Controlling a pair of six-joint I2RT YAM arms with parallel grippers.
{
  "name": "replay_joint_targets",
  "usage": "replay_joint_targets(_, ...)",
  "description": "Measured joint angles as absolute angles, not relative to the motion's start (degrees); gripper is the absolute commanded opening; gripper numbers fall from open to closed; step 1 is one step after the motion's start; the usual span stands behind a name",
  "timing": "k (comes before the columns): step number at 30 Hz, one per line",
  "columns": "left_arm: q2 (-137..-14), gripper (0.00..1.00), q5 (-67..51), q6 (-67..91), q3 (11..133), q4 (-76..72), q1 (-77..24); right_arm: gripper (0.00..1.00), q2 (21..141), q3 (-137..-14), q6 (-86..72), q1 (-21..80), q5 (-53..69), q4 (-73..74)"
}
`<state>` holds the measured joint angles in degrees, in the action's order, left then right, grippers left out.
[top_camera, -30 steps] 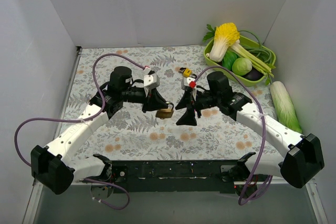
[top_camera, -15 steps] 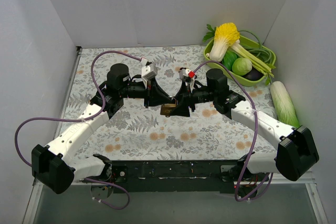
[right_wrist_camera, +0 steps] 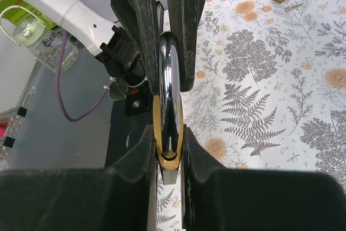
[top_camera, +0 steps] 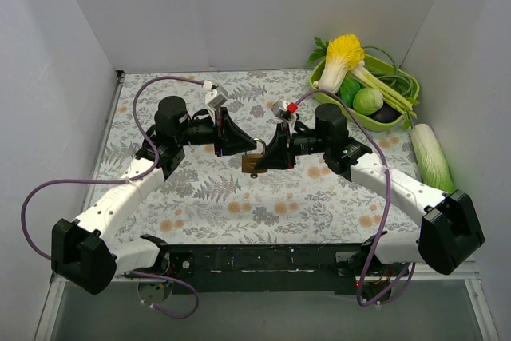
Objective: Lock with the key
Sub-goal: Lock the lock.
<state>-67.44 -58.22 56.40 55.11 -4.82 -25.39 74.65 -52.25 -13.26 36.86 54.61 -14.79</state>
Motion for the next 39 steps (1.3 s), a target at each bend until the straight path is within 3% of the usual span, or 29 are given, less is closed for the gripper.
replay_joint_targets(2,-67.9,0.31,-58.4,57.8,55.1,-5.1,-25.2,0.01,74.8,-52.2,-14.2,36.9,54.4,-14.9)
replay_joint_targets(7,-67.9,0.44,-55.9,61.6,54.3,-5.4,-24.4,0.01,76.2,-52.2,-16.4,36.8,53.3,-13.8)
replay_joint_targets(11,-67.5,0.59,-52.6,62.9,52.8,-3.3,-24.1,0.01,76.9,-52.2,-18.3,36.6,52.2,-13.5)
replay_joint_targets(12,-67.5,0.72,-51.3,63.2,52.6,-2.7,-24.1,0.01,76.9,-52.2,-19.0,36.5,51.6,-13.5)
replay_joint_targets(13,-67.4,0.77,-49.8,63.6,52.6,-1.8,-24.1,0.01,76.9,-52.2,-19.7,36.4,51.0,-13.4)
replay_joint_targets(16,-66.5,0.84,-45.2,66.2,51.9,0.7,-24.0,0.01,76.9,-52.2,-21.7,35.9,48.3,-13.4)
replay_joint_targets(25,-66.8,0.63,-35.9,73.5,51.5,2.1,-23.7,0.01,80.8,-54.2,-23.0,35.3,43.5,-9.9)
replay_joint_targets(37,-69.1,0.28,-39.4,63.2,52.0,1.3,-24.1,0.01,82.5,-58.4,-18.0,36.5,48.9,-3.9)
replay_joint_targets(38,-69.3,0.22,-39.5,62.2,52.4,1.8,-24.6,0.01,82.9,-58.9,-17.8,36.5,49.1,-3.4)
replay_joint_targets(39,-69.5,0.01,-39.5,61.2,52.9,2.2,-25.0,0.01,83.4,-59.5,-17.5,36.6,49.4,-2.9)
